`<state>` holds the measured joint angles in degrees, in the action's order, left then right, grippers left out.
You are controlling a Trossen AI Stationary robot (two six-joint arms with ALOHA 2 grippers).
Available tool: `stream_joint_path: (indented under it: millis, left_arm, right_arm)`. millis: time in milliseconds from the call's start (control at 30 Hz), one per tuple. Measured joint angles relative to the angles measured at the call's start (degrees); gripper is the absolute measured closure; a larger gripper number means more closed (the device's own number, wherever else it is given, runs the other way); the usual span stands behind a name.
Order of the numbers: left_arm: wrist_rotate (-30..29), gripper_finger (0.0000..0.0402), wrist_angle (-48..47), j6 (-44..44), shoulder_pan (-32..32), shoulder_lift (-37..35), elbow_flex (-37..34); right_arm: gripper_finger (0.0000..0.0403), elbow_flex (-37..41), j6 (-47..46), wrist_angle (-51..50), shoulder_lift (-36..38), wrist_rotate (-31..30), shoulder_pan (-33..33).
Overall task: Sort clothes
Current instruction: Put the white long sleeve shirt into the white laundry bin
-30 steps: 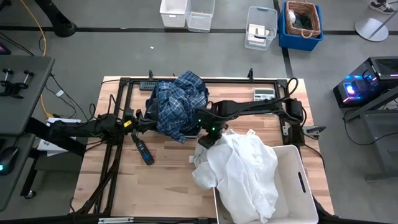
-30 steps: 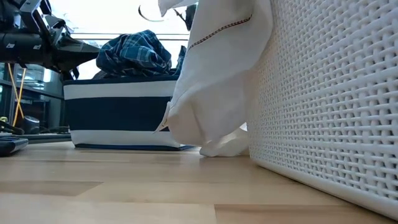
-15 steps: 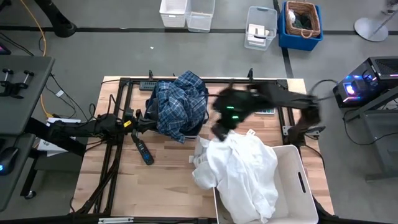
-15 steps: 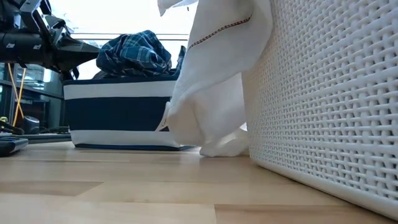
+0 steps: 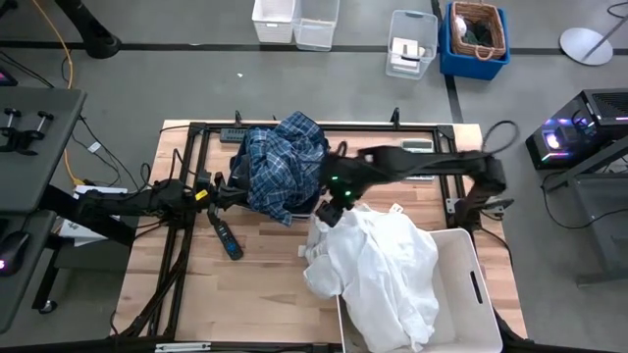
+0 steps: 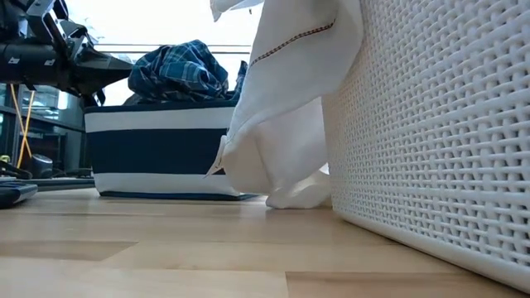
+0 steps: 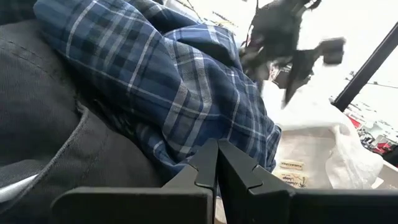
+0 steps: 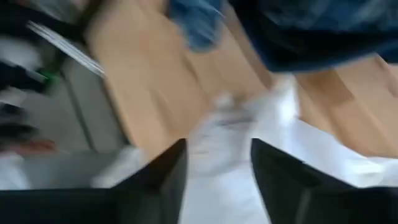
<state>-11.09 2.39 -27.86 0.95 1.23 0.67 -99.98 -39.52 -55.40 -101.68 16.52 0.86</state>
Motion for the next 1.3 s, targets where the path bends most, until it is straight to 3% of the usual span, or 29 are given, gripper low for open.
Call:
stream_joint_path:
  millis: [100,200,633,700,767,900,933,1067,1300]
  left_arm:
    - [0.0,0.0401,0.0,0.0,0.0,0.0,0.0]
    - [0.0,0.0401,0.0,0.0,0.0,0.0,0.0]
    - [0.0,0.0401,0.0,0.0,0.0,0.0,0.0]
    - [0.0,0.0401,0.0,0.0,0.0,0.0,0.0]
    - [0.0,0.0401,0.0,0.0,0.0,0.0,0.0]
    - [0.0,0.0401,0.0,0.0,0.0,0.0,0.0]
    - [0.0,0.0401,0.0,0.0,0.0,0.0,0.0]
    - [0.0,0.0401,-0.1,0.0,0.0,0.0,0.0]
    - [0.0,0.0401,-0.1,0.0,0.0,0.1,0.0]
  right_arm:
    - [0.0175,0.4,5.7,-4.8,-3.9,1.1,1.8]
    - [0.0149,0.4,10.0,-6.6,-7.7,0.5,2.6]
    - [0.0143,0.4,12.6,-4.4,-16.1,6.1,0.4]
    - [0.0158,0.4,12.9,-4.8,-17.9,5.9,-0.7]
    - [0.0199,0.5,12.8,-5.3,-19.3,5.4,-1.9]
    - [0.0361,0.4,12.6,-3.7,-19.6,9.2,-3.6]
    - [0.038,0.0,12.4,-3.3,-19.5,10.2,-3.8]
    - [0.0397,-7.0,11.4,-8.8,-17.8,9.7,-3.8]
    - [0.04,-31.9,11.0,-23.1,-16.2,-2.5,-2.4]
